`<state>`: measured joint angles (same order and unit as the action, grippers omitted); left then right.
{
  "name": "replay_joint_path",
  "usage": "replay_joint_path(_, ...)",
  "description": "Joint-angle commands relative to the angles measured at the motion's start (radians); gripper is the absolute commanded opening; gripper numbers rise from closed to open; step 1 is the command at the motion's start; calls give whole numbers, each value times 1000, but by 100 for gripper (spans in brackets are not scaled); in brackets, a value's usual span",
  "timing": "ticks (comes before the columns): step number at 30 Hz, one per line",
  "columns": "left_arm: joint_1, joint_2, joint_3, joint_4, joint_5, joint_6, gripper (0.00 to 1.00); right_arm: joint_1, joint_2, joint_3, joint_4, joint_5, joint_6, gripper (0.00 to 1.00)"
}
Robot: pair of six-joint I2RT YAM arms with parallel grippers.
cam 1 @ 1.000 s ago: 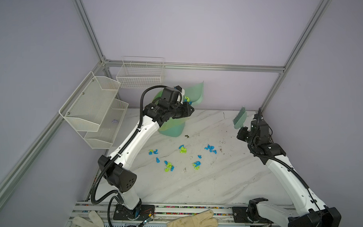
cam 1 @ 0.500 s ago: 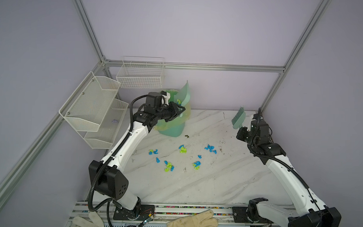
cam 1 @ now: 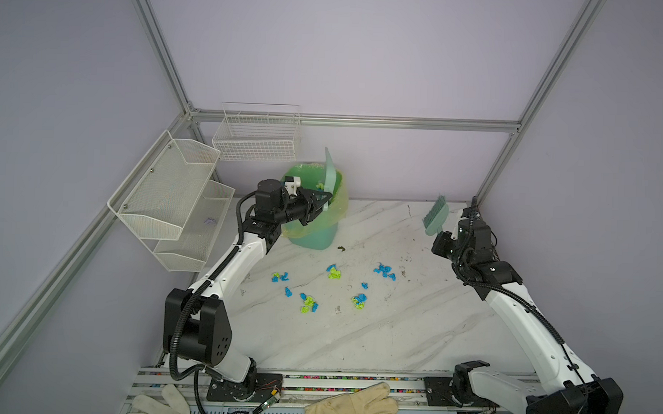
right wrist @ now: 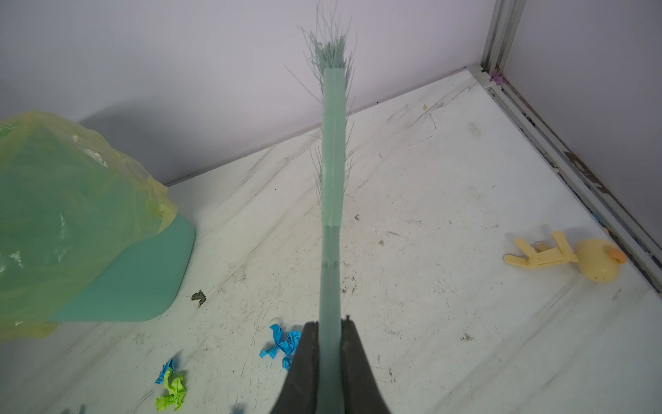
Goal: Sweep away the paper scraps from the table
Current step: 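Tip the dustpan over the green bin with the left gripper to empty scraps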
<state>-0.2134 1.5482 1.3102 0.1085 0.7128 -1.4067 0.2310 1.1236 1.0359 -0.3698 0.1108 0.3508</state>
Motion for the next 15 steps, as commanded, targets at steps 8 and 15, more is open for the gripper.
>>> replay_joint_path(8,39,-14,-167,452,78,-312,1,2,-20,3,19,2,-5,0)
replay_joint_path(15,40,-11,-168,483,75,-334,2,2,-16,2,22,-7,-4,0)
